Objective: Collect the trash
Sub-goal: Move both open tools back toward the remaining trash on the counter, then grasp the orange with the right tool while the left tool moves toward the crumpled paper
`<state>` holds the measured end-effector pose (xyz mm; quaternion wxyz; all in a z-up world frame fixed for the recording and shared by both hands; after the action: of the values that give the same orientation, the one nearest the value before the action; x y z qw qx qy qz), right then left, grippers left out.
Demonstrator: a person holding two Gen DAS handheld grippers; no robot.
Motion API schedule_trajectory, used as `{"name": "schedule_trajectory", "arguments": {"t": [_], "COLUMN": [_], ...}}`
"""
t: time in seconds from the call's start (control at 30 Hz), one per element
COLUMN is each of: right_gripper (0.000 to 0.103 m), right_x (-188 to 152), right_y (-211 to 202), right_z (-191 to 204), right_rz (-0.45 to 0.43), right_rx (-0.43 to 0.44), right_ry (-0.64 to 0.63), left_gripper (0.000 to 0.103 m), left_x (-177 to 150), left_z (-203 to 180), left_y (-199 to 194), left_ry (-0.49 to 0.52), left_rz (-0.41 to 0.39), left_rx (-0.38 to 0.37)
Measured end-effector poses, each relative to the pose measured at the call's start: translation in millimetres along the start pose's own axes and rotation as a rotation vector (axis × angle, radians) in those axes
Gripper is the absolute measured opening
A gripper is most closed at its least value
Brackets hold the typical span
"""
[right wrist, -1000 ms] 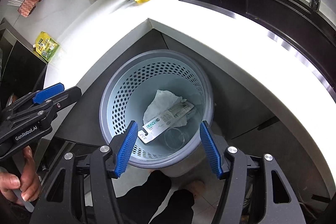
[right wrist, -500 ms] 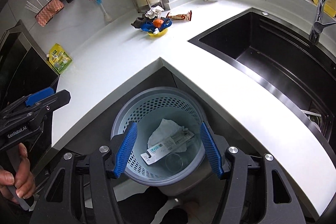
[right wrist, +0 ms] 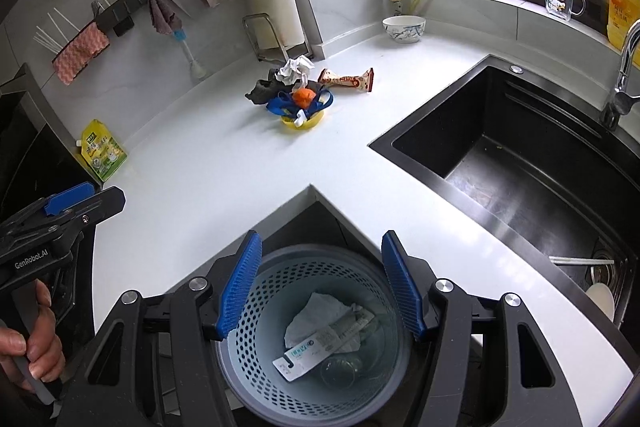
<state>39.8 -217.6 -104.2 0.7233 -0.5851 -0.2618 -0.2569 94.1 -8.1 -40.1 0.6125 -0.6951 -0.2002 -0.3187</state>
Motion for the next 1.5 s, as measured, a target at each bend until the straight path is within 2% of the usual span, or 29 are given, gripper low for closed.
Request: {"name": "schedule_trajectory", "arguments": {"t": [0.3, 0.6, 1.03, 1.5], "right_gripper": [0.060, 0.060, 0.060, 0.060], "right_x": [66.5, 118.4, 156.5, 173.8], "right_y": [68.5, 136.6, 212.4, 271.0], "right_z": [6.8, 13.3, 16.3, 17.4], "right_rz": [-0.014, -0.011, 0.035, 0.078], "right_rx": [-0.053, -0.074, -0.098, -0.107], "right_ry": [0.012, 0.003, -0.080, -0.143], "left_gripper": [0.080, 0.080, 0.080, 0.080], "left_x": [72.5, 111.6, 131.0, 136.6], "left_z": [33.5, 54.2, 59.9, 56.0], "left_y": [72.5, 145.9, 206.3, 239.6], "left_ry": [0.046, 0.100, 0.136, 0.133], "left_rz": [-0.014, 0.022, 0.057, 0.081], "left_rx": [-0.029, -0.067, -0.118, -0.158]}}
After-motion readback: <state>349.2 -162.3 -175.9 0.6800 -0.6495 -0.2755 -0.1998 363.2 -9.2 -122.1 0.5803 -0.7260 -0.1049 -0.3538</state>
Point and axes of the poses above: each gripper's, at about its wrist camera, not at the fingertips, and y roughly the way its jaws point, z to its left, x to its top, the point moved 5 cm from there along y, roughly the way its jaws point, and after that the axes turned 6 degrees about -y, right-handed, at the moved point
